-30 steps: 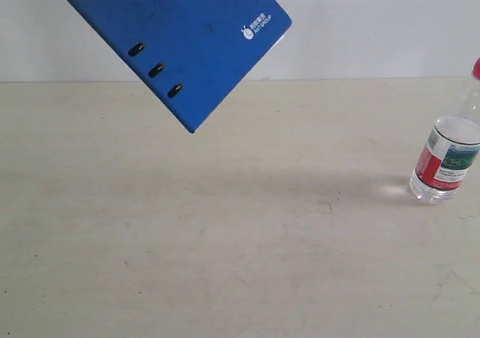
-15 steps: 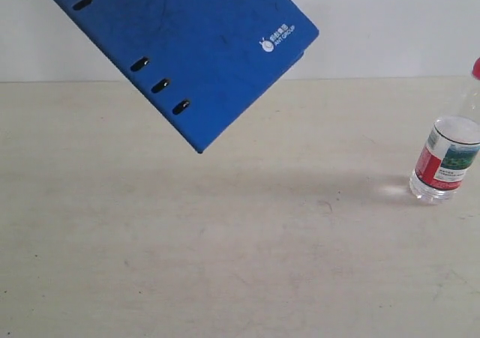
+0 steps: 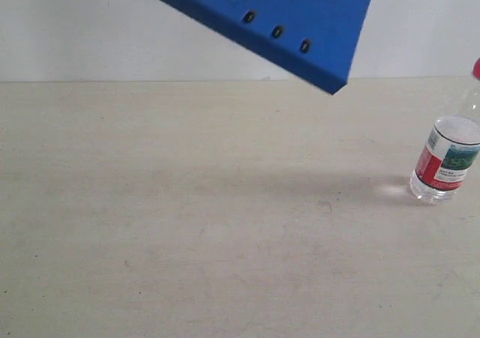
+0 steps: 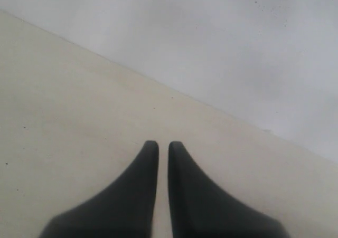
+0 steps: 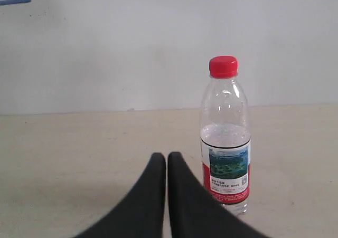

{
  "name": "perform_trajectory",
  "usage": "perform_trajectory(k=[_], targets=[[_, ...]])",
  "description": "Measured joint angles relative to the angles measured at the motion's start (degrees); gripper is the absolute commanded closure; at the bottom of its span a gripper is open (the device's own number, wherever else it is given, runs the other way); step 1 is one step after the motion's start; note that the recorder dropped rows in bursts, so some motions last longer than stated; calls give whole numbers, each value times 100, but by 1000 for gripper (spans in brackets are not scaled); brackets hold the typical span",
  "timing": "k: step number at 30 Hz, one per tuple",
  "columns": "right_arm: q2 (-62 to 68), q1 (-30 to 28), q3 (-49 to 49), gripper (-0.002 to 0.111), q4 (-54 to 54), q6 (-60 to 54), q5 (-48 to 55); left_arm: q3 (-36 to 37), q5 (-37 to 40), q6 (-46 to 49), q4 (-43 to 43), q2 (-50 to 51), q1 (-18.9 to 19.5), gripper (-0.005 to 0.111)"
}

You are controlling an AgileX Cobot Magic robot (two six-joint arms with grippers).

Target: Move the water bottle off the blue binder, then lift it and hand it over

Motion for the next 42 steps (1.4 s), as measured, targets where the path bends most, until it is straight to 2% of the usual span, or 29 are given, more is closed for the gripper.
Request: perform_trajectory(k=[6, 12, 13, 16, 18, 28, 33, 37, 42], targets=[[0, 0, 91, 108, 76, 1303, -83, 0, 0, 0, 0, 0, 0, 100], [-59, -36, 231, 108, -485, 1032, 1487, 0, 0, 0, 0, 0, 0, 100], [-97, -124, 233, 108, -501, 913, 1499, 0, 0, 0, 0, 0, 0, 100], [-117, -872, 256, 108, -516, 22, 1377, 0, 0, 0, 0, 0, 0, 100], [-125, -1042, 256, 108, -516, -349, 1377, 0, 0, 0, 0, -24, 0, 100], [-125, -1068, 256, 108, -471, -424, 1294, 0, 0, 0, 0, -58, 0, 100], [-125, -1077, 256, 108, -18, -821, 446, 0, 0, 0, 0, -58, 0, 100], [-125, -1077, 256, 108, 595, -1352, 895, 0, 0, 0, 0, -58, 0, 100], [-125, -1077, 256, 108, 761, -1692, 1216, 0, 0, 0, 0, -58, 0, 100]])
